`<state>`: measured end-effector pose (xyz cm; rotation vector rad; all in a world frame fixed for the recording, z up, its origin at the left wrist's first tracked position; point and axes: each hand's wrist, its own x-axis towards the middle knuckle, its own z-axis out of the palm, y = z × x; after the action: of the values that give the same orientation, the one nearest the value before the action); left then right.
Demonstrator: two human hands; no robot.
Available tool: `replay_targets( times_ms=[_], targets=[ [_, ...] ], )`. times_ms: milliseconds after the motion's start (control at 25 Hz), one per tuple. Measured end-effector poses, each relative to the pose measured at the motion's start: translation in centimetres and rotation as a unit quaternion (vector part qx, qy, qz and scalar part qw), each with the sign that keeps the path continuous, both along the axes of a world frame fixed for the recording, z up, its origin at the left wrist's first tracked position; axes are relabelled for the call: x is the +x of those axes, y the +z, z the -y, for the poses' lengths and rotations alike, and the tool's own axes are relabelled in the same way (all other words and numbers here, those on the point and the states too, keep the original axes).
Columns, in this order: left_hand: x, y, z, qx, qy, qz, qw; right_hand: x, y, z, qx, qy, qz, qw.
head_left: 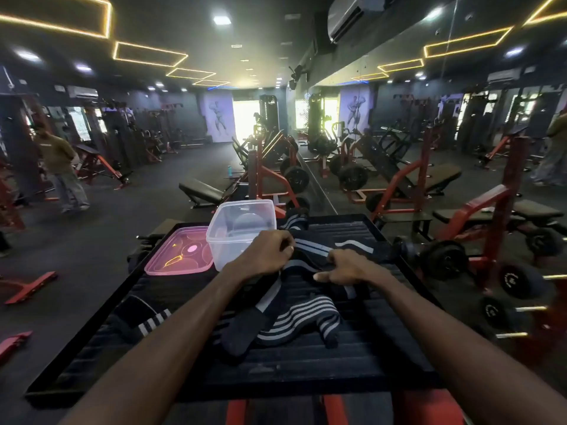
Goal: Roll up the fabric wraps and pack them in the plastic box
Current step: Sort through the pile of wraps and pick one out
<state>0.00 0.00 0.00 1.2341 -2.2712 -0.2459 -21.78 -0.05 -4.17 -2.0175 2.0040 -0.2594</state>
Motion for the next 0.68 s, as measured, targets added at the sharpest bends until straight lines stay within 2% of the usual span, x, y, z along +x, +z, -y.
replay_targets(
  times_ms=[120, 200, 320, 480, 600, 680],
  targets=[
    [-0.7, -1.0, -0.8, -0.008, -0.021, 0.021, 1.0, -0.1, -0.4, -0.6, 0.041, 0.017, -0.043, 0.998],
    [-1.3, -1.7, -1.4, -0.006, -0.042, 0.032, 0.999, -0.3, -0.1, -0.9, 0.017, 0.001, -0.004, 1.0],
    [-2.0, -2.7, -1.4, -0.047, -0.049, 0.056, 0.996, -1.4, 1.3, -1.2, -0.049, -0.049, 0.142, 0.987],
    [-1.8, -3.2, -1.3, -0.096, 0.051, 0.131, 0.985, -2.4, 3.3, -1.9, -0.102, -0.061, 0.306, 0.945],
    [-1.2, -3.3, -0.9, -0.034, 0.107, 0.149, 0.982, -2.9, 4.1, -2.8, -0.11, -0.072, 0.475, 0.87],
    [-1.1, -3.5, -0.6, 0.037, 0.125, 0.129, 0.983, -3.1, 4.4, -3.8, -0.098, -0.064, 0.525, 0.843]
  ],
)
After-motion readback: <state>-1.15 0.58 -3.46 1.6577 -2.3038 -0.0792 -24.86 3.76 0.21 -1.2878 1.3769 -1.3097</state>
